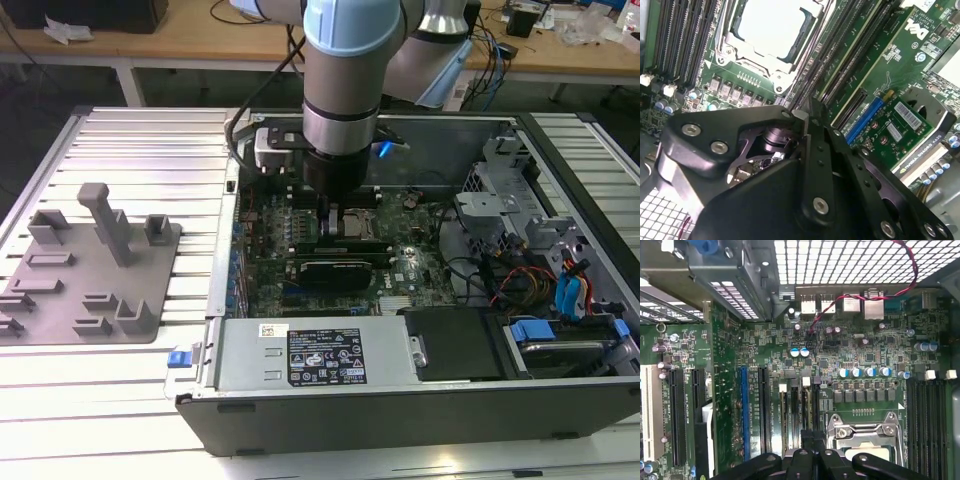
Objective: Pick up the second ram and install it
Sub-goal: 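Press down the second ram until it locks into place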
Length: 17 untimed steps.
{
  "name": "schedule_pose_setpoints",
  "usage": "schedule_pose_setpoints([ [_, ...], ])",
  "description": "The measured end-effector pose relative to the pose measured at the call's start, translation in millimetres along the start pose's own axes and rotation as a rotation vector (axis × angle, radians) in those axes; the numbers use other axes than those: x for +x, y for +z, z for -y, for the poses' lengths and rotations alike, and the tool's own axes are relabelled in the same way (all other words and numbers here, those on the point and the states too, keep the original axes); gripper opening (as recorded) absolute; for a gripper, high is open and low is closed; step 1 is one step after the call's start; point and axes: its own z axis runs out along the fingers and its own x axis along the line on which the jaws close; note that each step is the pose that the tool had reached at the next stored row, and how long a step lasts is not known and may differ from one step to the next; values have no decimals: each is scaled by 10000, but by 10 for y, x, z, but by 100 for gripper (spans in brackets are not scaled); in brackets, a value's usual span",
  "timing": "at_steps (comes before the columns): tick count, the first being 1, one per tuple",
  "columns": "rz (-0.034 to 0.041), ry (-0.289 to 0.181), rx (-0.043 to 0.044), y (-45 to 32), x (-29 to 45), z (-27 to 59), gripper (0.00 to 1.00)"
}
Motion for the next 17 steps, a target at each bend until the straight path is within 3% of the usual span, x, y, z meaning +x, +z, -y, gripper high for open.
schedule_pose_setpoints([
  [3, 5, 0, 3, 6, 0, 0, 8],
  [8, 6, 0, 3, -224, -7, -1, 8],
  [10, 5, 0, 3, -233, -7, -1, 8],
  [14, 6, -1, 3, -234, -16, 267, 8],
  [15, 5, 0, 2, -235, -17, 310, 8],
  [17, 6, -4, 3, -234, -18, 316, 8],
])
